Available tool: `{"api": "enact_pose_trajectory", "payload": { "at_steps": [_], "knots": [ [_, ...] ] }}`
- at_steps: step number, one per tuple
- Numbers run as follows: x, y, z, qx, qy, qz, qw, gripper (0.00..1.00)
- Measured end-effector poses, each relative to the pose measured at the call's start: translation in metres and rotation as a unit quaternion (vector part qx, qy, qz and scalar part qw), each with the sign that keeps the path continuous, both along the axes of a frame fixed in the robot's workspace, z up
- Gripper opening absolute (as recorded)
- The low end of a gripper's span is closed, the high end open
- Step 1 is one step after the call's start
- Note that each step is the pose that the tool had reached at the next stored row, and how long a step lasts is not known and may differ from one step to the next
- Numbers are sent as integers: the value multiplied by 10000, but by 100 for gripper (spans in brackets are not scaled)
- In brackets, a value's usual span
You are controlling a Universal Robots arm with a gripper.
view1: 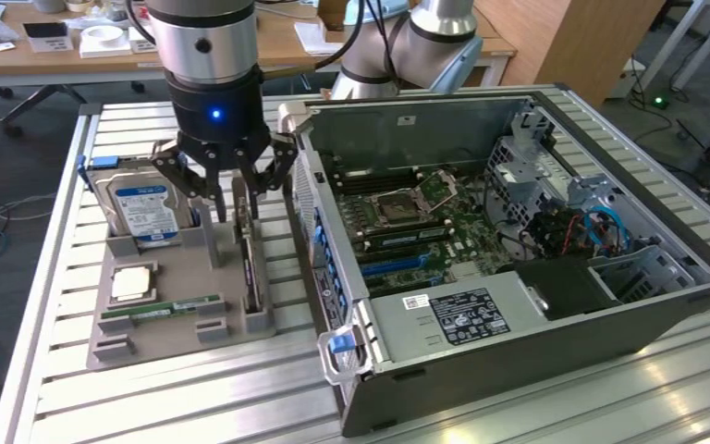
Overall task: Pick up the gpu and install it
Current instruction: 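Pick up the gpu and move the gpu toward the slot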
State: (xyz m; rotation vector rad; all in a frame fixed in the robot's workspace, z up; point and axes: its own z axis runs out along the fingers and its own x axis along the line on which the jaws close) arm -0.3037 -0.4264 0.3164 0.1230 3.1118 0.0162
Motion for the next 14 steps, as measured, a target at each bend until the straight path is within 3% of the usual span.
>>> {"api": "enact_pose_trajectory", "payload": {
  "at_steps": [8, 14],
  "knots": [
    [0, 0, -101, 0, 0, 0, 10000, 42],
    [0, 0, -104, 0, 1, 0, 10000, 42]
  ]
}}
